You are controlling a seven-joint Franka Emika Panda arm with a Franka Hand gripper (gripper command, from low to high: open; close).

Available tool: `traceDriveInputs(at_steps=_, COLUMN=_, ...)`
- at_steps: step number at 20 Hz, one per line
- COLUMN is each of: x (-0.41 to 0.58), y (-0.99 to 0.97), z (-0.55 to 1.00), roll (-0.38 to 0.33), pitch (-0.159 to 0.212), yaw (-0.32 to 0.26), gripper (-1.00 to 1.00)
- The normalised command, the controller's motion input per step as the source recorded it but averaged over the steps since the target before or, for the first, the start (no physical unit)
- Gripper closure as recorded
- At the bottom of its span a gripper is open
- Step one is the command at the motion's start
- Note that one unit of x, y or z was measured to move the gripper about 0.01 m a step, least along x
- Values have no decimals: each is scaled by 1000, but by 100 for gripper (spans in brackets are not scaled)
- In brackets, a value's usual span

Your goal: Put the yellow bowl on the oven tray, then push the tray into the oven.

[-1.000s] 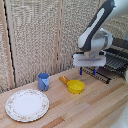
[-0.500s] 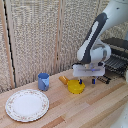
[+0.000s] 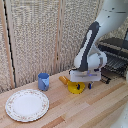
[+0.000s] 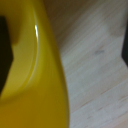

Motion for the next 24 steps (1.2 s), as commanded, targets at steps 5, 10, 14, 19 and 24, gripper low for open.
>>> traceDriveInputs(at_steps=5, x=0, y=72, z=4, roll=-7, pitch=-3, yaw=-1, gripper=100)
traceDriveInputs(at_steps=10, x=25, y=10, z=266, roll=7, pitch=-3, yaw=-37, gripper=100)
traceDriveInputs(at_steps=14, x=290, y=0, z=736, roll=27, pitch=2, yaw=-41, gripper=100)
traceDriveInputs(at_steps=19, x=471, y=0, z=957, roll=5, pitch=0, yaw=-56, gripper=100)
traceDriveInputs(at_steps=24, x=539, y=9, z=945, roll=-29, pitch=-4, yaw=-103, gripper=100)
